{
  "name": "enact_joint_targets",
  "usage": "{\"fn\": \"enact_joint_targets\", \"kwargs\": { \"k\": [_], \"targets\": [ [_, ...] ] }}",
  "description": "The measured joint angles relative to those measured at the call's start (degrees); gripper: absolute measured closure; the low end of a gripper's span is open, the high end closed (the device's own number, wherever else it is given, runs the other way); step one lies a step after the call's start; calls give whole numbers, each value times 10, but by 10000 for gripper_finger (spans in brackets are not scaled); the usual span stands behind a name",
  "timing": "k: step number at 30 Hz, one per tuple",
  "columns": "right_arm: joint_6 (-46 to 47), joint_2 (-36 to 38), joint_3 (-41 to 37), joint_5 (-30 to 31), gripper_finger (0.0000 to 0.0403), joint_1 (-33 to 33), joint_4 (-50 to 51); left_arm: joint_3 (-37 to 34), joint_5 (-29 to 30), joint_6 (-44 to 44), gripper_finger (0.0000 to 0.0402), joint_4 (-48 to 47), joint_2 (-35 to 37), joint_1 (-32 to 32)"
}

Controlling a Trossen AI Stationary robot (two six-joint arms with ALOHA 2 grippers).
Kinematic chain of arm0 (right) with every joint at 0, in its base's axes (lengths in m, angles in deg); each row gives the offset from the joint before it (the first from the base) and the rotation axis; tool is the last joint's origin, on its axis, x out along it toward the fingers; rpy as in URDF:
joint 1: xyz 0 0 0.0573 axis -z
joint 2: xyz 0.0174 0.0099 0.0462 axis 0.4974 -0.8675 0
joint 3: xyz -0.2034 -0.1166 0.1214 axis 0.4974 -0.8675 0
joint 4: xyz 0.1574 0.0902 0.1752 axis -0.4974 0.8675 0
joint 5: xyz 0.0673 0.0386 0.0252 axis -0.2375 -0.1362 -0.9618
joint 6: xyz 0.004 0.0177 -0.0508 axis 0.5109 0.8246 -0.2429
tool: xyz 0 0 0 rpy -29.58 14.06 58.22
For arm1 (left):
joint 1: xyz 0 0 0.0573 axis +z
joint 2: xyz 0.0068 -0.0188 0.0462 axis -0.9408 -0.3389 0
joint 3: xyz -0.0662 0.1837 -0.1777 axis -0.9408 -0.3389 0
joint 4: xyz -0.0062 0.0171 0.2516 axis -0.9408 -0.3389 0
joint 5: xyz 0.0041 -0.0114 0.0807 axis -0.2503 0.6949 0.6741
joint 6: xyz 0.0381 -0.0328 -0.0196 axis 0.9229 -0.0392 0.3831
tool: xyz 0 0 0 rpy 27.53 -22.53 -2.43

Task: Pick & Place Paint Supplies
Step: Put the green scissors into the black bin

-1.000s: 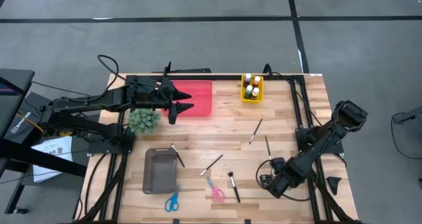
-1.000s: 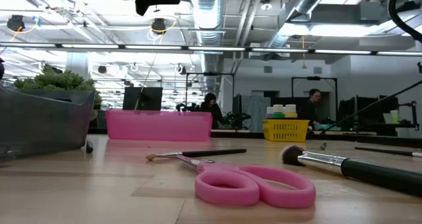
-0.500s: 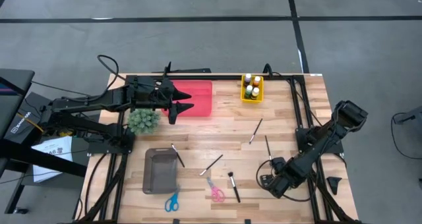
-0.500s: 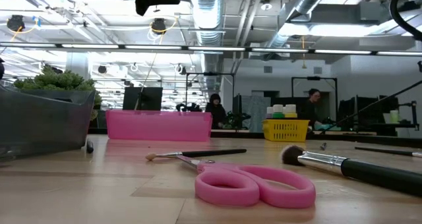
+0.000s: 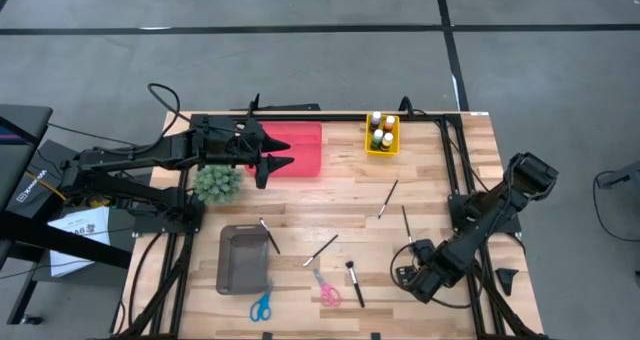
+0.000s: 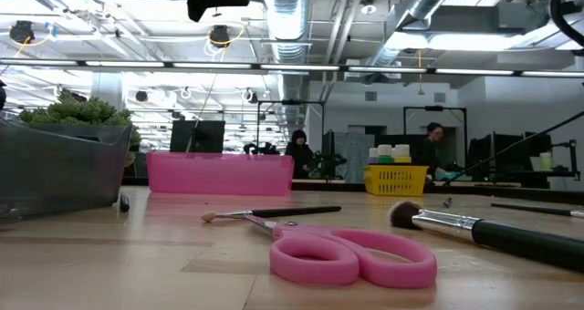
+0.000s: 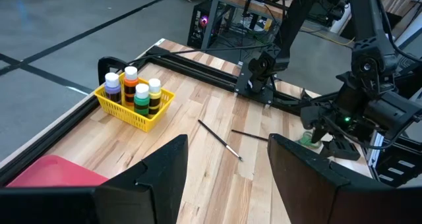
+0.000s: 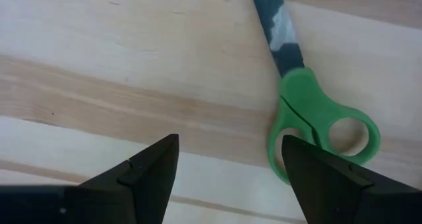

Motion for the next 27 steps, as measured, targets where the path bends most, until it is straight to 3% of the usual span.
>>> {"fn": "enact_joint_targets", "kwargs": {
  "k": [27],
  "targets": [
    [5,-39,2,20,140,-12,-32,0,-10,0,198,2,0,0]
  ]
}}
